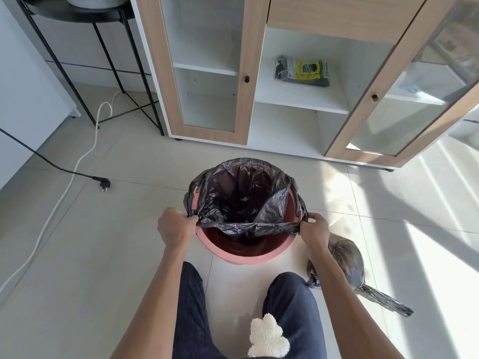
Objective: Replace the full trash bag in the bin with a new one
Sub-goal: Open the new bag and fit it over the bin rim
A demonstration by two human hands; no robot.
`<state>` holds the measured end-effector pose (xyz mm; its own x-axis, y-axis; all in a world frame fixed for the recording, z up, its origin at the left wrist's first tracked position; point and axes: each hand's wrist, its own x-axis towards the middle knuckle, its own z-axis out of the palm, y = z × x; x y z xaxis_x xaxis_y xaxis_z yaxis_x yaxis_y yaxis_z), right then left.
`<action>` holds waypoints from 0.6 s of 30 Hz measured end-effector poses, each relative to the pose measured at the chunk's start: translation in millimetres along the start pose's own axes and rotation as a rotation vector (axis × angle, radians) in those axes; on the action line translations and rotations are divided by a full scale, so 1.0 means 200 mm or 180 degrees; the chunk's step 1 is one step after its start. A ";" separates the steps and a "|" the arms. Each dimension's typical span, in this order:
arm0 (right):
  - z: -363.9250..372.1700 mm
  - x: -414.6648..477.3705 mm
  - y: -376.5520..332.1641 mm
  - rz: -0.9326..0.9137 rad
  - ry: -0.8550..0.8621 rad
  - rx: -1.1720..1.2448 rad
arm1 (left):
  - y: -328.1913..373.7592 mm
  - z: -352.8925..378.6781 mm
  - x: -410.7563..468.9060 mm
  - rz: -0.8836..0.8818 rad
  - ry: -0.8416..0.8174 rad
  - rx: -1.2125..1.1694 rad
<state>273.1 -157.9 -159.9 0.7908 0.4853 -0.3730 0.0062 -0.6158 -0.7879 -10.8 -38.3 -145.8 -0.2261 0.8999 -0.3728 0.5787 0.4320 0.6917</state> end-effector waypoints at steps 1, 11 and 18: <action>0.01 0.00 -0.02 -0.0081 0.0042 -0.0019 | 0.00 0.00 0.02 0.0000 0.0012 -0.0166; -0.03 0.02 0.11 -0.1927 -0.0118 -0.1198 | -0.03 0.03 0.00 -0.0837 -0.0126 -0.2333; -0.04 -0.07 0.02 -0.2616 0.0196 -0.2222 | -0.04 0.00 -0.05 -0.0339 -0.0450 -0.2034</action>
<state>267.5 -172.2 -153.2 0.4147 0.8913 0.1831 0.8812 -0.3432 -0.3252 -13.4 -51.3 -146.7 -0.1263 0.8528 -0.5068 -0.0298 0.5074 0.8612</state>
